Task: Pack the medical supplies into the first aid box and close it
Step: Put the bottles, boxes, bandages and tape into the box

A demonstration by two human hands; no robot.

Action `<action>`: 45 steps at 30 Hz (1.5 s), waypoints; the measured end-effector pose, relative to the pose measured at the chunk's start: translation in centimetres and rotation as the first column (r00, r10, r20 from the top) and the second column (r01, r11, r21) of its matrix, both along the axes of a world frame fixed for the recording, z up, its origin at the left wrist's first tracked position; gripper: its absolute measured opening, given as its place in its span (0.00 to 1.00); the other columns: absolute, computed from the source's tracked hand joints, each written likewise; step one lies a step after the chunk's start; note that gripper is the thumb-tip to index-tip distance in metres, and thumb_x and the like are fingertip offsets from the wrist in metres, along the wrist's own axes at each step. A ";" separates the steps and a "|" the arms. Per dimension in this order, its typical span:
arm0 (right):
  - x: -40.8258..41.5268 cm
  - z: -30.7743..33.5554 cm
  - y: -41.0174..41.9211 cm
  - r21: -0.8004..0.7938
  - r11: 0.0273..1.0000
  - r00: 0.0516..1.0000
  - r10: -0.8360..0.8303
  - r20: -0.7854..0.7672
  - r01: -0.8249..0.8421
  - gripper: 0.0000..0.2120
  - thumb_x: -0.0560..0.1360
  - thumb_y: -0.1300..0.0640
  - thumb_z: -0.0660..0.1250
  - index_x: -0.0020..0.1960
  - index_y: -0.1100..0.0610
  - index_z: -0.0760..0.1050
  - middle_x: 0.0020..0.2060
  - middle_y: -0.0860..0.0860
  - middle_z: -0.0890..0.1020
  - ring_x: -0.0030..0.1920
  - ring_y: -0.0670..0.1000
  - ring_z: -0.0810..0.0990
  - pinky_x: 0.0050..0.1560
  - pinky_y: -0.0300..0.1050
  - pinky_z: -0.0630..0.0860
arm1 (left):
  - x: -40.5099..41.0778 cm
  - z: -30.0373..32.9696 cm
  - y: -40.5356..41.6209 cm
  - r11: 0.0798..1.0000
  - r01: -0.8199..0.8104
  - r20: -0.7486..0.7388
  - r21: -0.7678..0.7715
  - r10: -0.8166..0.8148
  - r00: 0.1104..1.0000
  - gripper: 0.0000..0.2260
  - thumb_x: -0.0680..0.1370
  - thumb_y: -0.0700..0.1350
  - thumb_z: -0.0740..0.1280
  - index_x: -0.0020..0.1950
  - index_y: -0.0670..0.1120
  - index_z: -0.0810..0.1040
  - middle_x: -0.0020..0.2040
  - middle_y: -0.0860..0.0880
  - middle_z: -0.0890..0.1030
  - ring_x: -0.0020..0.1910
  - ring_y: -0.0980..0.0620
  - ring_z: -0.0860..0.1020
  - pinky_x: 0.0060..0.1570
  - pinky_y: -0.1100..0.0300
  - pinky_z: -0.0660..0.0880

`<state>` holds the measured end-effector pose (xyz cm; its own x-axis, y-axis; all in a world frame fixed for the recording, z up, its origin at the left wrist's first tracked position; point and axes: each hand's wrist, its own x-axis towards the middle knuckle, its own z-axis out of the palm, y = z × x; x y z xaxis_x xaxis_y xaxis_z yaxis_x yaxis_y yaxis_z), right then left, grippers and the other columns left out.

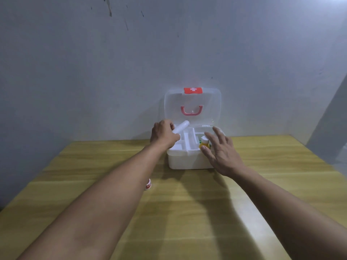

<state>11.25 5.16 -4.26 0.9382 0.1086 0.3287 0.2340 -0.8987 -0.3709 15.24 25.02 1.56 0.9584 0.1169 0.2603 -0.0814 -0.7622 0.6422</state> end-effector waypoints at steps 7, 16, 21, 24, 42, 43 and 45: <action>0.0 0.1 0.3 -0.027 1.000 1.000 -0.005 -0.003 0.005 0.26 0.79 0.39 0.51 0.75 0.47 0.57 0.78 0.50 0.50 0.74 0.59 0.53 0.73 0.54 0.57 | 1.2 -0.6 -1.0 0.986 0.037 -0.067 0.161 -0.026 0.997 0.08 0.70 0.38 0.71 0.48 0.40 0.79 0.49 0.41 0.82 0.48 0.41 0.79 0.41 0.54 0.74; 0.2 -0.2 0.3 -0.006 1.000 1.000 -0.011 0.004 0.011 0.27 0.79 0.39 0.52 0.74 0.47 0.58 0.78 0.49 0.51 0.73 0.60 0.54 0.72 0.54 0.59 | 0.8 -0.5 -3.1 0.992 -0.122 -0.076 0.036 0.124 0.989 0.16 0.67 0.51 0.72 0.47 0.41 0.81 0.48 0.43 0.83 0.49 0.41 0.80 0.41 0.57 0.75; 0.3 -0.3 0.2 0.000 1.000 1.000 -0.007 0.010 0.007 0.27 0.78 0.38 0.53 0.74 0.47 0.58 0.78 0.49 0.51 0.73 0.60 0.55 0.72 0.54 0.59 | 1.0 -0.5 -3.9 0.996 -0.078 -0.100 -0.038 0.074 0.992 0.16 0.74 0.51 0.64 0.50 0.40 0.81 0.53 0.41 0.83 0.54 0.39 0.80 0.50 0.53 0.76; 0.3 -0.3 0.2 -0.006 1.000 1.000 -0.009 0.007 0.009 0.27 0.78 0.38 0.52 0.75 0.47 0.58 0.78 0.49 0.51 0.73 0.59 0.54 0.72 0.54 0.59 | 0.5 -1.0 -3.4 0.987 -0.021 -0.091 0.160 0.036 0.995 0.16 0.77 0.49 0.61 0.60 0.44 0.80 0.64 0.44 0.77 0.66 0.41 0.72 0.63 0.50 0.67; 0.2 -0.3 0.4 -0.021 1.000 1.000 -0.017 0.003 0.017 0.26 0.79 0.39 0.53 0.74 0.48 0.59 0.78 0.50 0.52 0.73 0.61 0.55 0.71 0.57 0.59 | -6.0 -3.7 12.9 0.967 -0.046 -0.397 0.251 0.146 0.906 0.20 0.71 0.43 0.70 0.64 0.47 0.78 0.60 0.43 0.81 0.50 0.45 0.80 0.47 0.58 0.76; 0.2 -0.3 0.4 -0.023 1.000 1.000 -0.018 0.002 0.018 0.27 0.78 0.39 0.53 0.74 0.48 0.59 0.78 0.50 0.52 0.73 0.61 0.55 0.71 0.57 0.59 | -6.6 -4.4 13.5 0.961 -0.025 -0.429 0.277 0.146 0.891 0.21 0.71 0.41 0.69 0.64 0.49 0.78 0.59 0.43 0.82 0.50 0.45 0.80 0.48 0.59 0.76; 0.3 -0.2 0.4 -0.034 0.999 1.000 -0.020 -0.004 0.020 0.27 0.78 0.39 0.53 0.74 0.48 0.59 0.78 0.50 0.52 0.73 0.62 0.55 0.71 0.58 0.59 | -7.4 -5.7 14.3 0.953 -0.005 -0.438 0.301 0.144 0.887 0.24 0.71 0.38 0.66 0.66 0.50 0.77 0.63 0.43 0.80 0.58 0.44 0.79 0.56 0.59 0.76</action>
